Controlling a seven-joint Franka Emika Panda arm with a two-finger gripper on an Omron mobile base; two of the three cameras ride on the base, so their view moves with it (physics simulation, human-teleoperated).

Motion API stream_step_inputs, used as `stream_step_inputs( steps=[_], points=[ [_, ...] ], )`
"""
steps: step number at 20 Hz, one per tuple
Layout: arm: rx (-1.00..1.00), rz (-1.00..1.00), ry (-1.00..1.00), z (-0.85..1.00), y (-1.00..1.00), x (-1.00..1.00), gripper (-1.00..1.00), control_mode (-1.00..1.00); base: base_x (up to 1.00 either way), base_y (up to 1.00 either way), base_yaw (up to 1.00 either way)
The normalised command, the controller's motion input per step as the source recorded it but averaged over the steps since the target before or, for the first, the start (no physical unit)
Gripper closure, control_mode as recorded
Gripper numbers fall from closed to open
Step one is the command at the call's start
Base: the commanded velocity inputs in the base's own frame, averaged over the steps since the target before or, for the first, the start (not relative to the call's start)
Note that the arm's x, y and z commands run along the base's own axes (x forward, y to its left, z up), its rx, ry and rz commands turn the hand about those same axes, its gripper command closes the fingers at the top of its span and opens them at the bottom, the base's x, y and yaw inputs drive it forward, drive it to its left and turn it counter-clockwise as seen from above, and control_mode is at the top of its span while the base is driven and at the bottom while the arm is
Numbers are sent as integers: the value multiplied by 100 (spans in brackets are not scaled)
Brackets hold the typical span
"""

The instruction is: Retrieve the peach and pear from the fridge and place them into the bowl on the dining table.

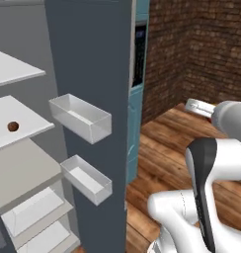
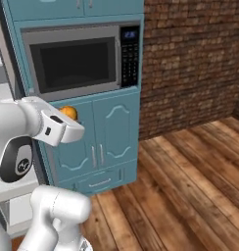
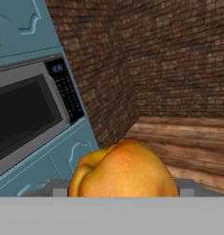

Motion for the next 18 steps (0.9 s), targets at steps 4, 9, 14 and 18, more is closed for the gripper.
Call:
stream_step_inputs(
  steps=[4,9,14,18],
  points=[
    [0,0,0,0,0,0,100,100,-98,0,-66],
    [0,0,0,0,0,0,100,100,-100,0,-61],
    [0,0,0,0,0,0,100,100,-100,0,-59],
    [0,0,0,0,0,0,100,100,-100,0,-64]
  ],
)
